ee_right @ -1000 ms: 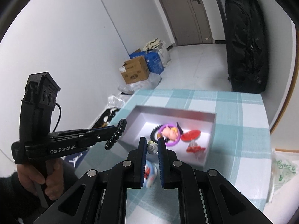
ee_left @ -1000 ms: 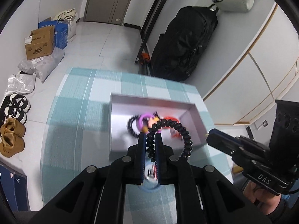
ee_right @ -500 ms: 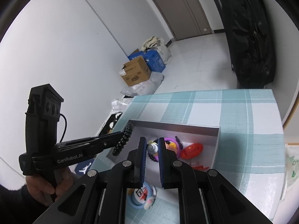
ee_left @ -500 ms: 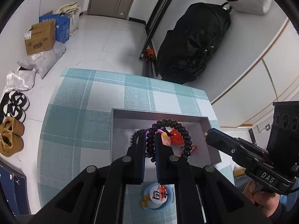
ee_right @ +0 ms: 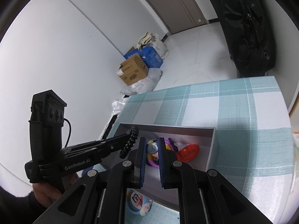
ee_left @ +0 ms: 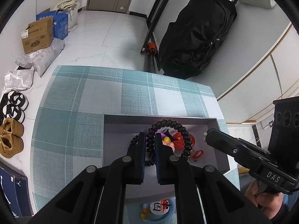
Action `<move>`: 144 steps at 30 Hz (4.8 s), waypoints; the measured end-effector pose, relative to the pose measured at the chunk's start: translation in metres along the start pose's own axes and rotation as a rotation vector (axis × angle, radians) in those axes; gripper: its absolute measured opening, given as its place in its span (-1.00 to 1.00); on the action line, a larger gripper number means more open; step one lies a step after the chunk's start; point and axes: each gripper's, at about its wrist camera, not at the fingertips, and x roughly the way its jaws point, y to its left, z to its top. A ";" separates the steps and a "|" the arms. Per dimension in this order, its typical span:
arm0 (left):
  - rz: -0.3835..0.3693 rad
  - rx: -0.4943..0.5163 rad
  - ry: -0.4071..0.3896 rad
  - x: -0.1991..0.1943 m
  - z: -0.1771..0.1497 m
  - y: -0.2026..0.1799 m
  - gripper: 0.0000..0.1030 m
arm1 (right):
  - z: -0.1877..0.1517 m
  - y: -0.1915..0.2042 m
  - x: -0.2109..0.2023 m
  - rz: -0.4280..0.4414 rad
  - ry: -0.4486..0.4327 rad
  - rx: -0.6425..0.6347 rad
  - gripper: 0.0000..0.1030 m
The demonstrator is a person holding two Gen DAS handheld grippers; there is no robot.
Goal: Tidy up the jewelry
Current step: 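Lower the bracelet and charm into the box and open both tools, then move the right tool to the blue ring keychain and grasp it, then lift the blue ring with the right tool while the left tool grasps the white China badge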
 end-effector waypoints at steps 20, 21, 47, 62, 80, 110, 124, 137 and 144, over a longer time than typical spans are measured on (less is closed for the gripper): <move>0.008 -0.001 -0.011 -0.008 -0.008 -0.003 0.08 | 0.001 -0.006 -0.020 -0.014 -0.074 0.050 0.08; 0.005 -0.003 -0.014 -0.009 -0.009 -0.003 0.08 | 0.001 -0.004 -0.026 -0.019 -0.090 0.040 0.12; 0.116 0.038 -0.119 -0.048 -0.059 -0.003 0.25 | -0.047 0.035 -0.059 -0.120 -0.140 -0.110 0.91; 0.152 -0.080 -0.068 -0.051 -0.076 0.031 0.33 | -0.081 0.039 -0.019 -0.142 0.070 -0.152 0.91; 0.165 -0.164 -0.034 -0.053 -0.077 0.059 0.33 | -0.109 0.082 0.059 -0.307 0.235 -0.471 0.63; 0.155 -0.044 -0.043 -0.047 -0.078 0.038 0.33 | -0.095 0.079 0.024 -0.234 0.160 -0.397 0.17; 0.089 0.065 0.053 -0.017 -0.083 -0.008 0.33 | -0.084 0.058 -0.044 -0.218 0.036 -0.273 0.17; 0.156 0.138 0.101 0.007 -0.091 -0.033 0.33 | -0.081 0.039 -0.076 -0.207 -0.021 -0.215 0.18; 0.184 0.140 0.092 0.009 -0.092 -0.038 0.23 | -0.081 0.034 -0.085 -0.194 -0.038 -0.195 0.18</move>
